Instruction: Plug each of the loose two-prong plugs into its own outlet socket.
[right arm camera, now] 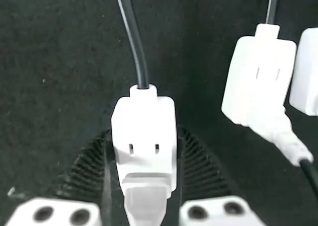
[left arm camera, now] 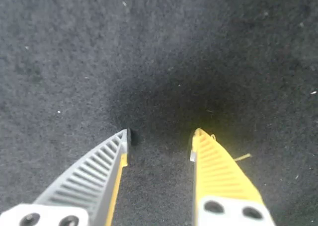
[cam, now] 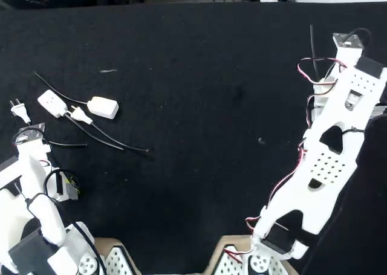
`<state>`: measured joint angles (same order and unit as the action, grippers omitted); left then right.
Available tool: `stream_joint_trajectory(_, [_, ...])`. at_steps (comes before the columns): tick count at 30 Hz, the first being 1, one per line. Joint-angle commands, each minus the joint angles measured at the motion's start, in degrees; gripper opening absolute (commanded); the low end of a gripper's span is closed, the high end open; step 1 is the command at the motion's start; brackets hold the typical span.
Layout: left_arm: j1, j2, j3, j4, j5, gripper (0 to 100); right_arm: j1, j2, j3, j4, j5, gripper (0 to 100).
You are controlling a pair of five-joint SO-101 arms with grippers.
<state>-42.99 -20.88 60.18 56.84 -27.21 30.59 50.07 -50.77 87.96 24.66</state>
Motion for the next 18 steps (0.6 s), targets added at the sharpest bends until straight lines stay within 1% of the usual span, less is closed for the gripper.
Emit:
stream_joint_trajectory(1, [0.84, 0.79, 1.45, -1.58, 0.53, 21, 0.44, 0.31, -3.47, -1.76, -0.18, 1.1])
stream_joint_trajectory(6, [0.84, 0.79, 1.45, -1.49, 0.53, 21, -0.35, 0.75, -3.47, -2.11, -0.18, 1.1])
stream_joint_trajectory(12, [0.75, 0.79, 1.54, -1.49, 0.53, 21, -0.44, 0.92, -2.77, -6.95, -0.44, 1.1])
stream_joint_trajectory(18, [0.75, 0.79, 1.54, -1.49, 0.53, 21, -1.14, 0.92, -2.77, -7.65, -0.18, 1.1])
